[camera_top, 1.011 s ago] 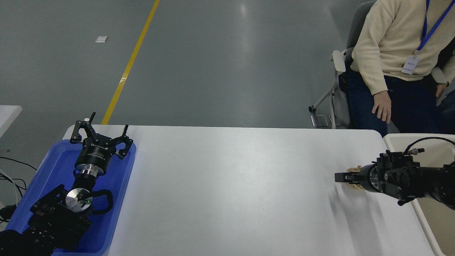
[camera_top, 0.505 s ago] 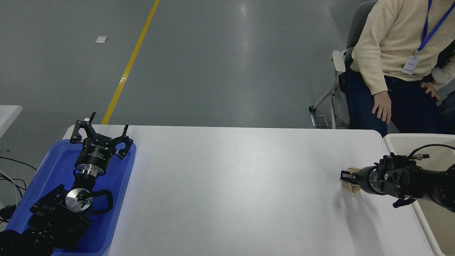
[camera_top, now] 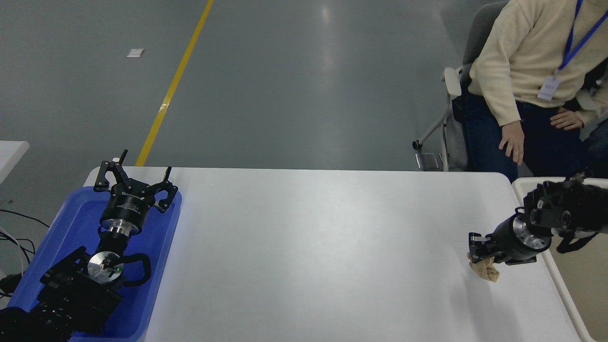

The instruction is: Pick up paper ball place in dustbin

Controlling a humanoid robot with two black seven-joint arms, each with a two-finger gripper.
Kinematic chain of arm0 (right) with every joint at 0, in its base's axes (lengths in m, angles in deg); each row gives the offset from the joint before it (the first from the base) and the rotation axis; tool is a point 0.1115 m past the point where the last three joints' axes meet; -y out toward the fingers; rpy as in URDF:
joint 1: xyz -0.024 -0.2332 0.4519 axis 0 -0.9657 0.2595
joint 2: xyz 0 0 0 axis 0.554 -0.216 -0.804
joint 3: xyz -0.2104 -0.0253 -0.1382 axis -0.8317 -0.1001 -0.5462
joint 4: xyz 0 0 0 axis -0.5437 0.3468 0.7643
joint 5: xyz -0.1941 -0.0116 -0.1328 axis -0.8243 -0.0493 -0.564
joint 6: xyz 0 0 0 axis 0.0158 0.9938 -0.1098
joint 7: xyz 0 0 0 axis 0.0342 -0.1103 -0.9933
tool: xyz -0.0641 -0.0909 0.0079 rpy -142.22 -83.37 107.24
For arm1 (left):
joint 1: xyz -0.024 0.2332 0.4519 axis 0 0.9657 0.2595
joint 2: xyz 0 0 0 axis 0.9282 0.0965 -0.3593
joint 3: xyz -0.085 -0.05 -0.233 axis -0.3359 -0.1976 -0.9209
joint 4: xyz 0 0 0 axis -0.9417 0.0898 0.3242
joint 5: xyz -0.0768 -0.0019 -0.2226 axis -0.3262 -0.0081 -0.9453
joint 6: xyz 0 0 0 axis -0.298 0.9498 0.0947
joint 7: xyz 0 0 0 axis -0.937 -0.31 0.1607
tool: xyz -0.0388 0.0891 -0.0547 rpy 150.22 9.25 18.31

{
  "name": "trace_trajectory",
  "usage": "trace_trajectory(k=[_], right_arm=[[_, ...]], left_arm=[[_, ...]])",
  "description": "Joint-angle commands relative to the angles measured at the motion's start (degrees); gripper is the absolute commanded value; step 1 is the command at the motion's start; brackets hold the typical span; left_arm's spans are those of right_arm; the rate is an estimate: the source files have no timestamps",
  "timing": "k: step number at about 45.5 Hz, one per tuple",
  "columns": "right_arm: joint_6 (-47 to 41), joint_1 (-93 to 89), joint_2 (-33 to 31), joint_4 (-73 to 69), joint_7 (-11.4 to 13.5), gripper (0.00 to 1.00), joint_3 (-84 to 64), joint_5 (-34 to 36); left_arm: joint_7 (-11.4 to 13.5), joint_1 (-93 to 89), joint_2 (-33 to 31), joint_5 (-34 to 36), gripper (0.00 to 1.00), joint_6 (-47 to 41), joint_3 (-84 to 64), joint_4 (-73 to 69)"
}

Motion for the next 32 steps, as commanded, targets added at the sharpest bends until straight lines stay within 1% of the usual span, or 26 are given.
trace_trajectory(k=[1, 6, 13, 27, 32], right_arm=[[-7.4, 18.7, -4.4, -12.8, 0.0, 0.00, -3.3, -1.9], [-7.4, 27.2, -6.8, -17.1, 0.0, 0.00, -5.0, -2.5], [-7.4, 36.7, -8.7, -18.7, 0.0, 0.00, -7.4, -2.6], [-7.4, 53.9, -9.3, -21.6, 0.0, 0.00, -13.6, -2.5], [-7.4, 55.3, -9.3, -21.9, 0.0, 0.00, -14.6, -2.5]], left_arm=[[0.0, 0.0, 0.0, 0.0, 1.00, 0.0, 0.0, 0.0], [0.1, 0.0, 0.0, 0.0, 1.00, 0.0, 0.0, 0.0], [0.1, 0.0, 0.0, 0.0, 1.00, 0.0, 0.0, -0.1], [0.1, 0.0, 0.0, 0.0, 1.00, 0.0, 0.0, 0.0], [0.1, 0.0, 0.0, -0.1, 1.00, 0.0, -0.1, 0.0]])
